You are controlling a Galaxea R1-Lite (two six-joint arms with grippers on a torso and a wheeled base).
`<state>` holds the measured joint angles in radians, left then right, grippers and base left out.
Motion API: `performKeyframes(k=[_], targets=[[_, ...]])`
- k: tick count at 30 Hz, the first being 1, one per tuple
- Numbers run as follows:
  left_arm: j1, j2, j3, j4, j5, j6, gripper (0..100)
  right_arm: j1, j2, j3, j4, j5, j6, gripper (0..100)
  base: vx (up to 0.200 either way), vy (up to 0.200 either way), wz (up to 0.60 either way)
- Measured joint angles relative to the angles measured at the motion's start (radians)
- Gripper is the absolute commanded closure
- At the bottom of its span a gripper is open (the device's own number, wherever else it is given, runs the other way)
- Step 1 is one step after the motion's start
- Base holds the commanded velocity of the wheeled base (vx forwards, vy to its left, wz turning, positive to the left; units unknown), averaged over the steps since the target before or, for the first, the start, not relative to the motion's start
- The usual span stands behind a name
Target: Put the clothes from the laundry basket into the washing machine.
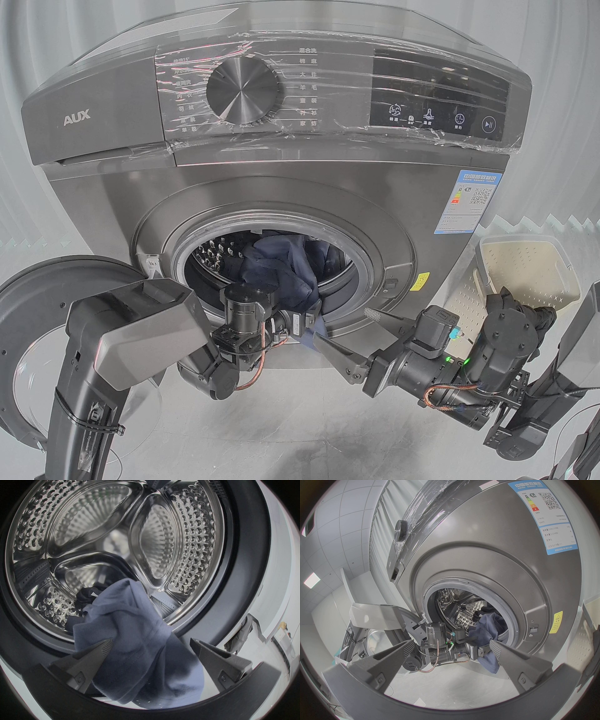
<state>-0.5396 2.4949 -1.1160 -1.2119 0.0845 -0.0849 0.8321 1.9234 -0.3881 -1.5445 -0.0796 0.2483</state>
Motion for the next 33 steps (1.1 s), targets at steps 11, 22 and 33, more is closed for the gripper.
performKeyframes(k=[11, 22, 33], targets=[[0.01, 0.061, -0.041, -0.003, 0.003, 0.042, 100, 0.001, 0.0, 0.0, 0.0, 0.0, 0.0, 0, 0.0, 0.0, 0.0], [0.021, 0.068, -0.093, 0.003, 0.0, 0.035, 100, 0.001, 0.0, -0.005, 0.0, 0.0, 0.0, 0, 0.0, 0.0, 0.0], [0.061, 0.053, -0.29, 0.006, 0.035, 0.025, 100, 0.0, 0.0, -0.011, 0.0, 0.0, 0.0, 0, 0.0, 0.0, 0.0]])
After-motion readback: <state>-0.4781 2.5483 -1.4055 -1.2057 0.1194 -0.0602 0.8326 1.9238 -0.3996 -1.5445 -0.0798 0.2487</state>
